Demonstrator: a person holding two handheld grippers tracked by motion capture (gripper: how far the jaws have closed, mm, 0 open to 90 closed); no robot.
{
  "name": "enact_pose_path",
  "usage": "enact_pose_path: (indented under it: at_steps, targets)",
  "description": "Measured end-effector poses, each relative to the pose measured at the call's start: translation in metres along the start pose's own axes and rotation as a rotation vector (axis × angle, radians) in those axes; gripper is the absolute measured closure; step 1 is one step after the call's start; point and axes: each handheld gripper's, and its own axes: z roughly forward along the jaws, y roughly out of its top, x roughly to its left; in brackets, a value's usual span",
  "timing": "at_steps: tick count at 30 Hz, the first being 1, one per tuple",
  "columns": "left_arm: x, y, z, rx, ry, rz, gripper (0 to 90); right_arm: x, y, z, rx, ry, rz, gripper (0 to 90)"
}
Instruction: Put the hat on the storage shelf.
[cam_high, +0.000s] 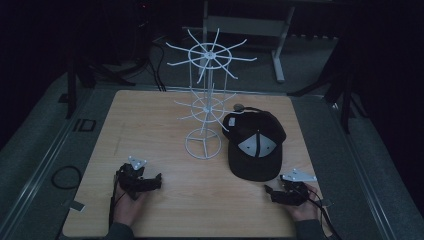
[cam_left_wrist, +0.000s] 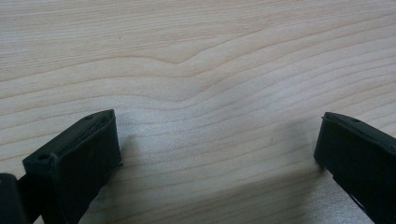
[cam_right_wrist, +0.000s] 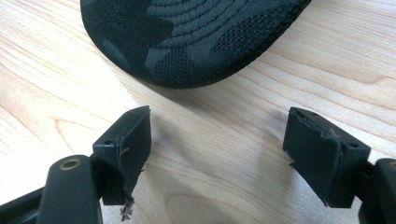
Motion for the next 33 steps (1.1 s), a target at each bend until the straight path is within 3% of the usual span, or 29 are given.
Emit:
enact_pose_path:
  at_steps: [8,9,14,28,33]
  targets:
    - [0.0,0.0,0.0,0.0,0.0,0.0,0.2,0.0029,-0.0003,0.0,0.009,-0.002,0.002,19.0]
    - [0.0,0.0,0.0,0.0,0.0,0.0,0.2,0.0042,-0.0001,0.0007,0.019,0.006,-0.005,12.2]
    - [0.0,0.0,0.0,0.0,0.0,0.0,0.2,0.0036,-0.0002,0.0009,0.025,0.027,-0.024,11.1]
    - [0.0,0.0,0.0,0.0,0.0,-0.001,0.2,-0.0009,0.0054,-0.0046,0.051,0.013,0.007,34.5]
    - [0.0,0.0,0.0,0.0,0.0,0.0,0.2,0.001,0.0076,-0.0054,0.042,0.064,0.018,38.6]
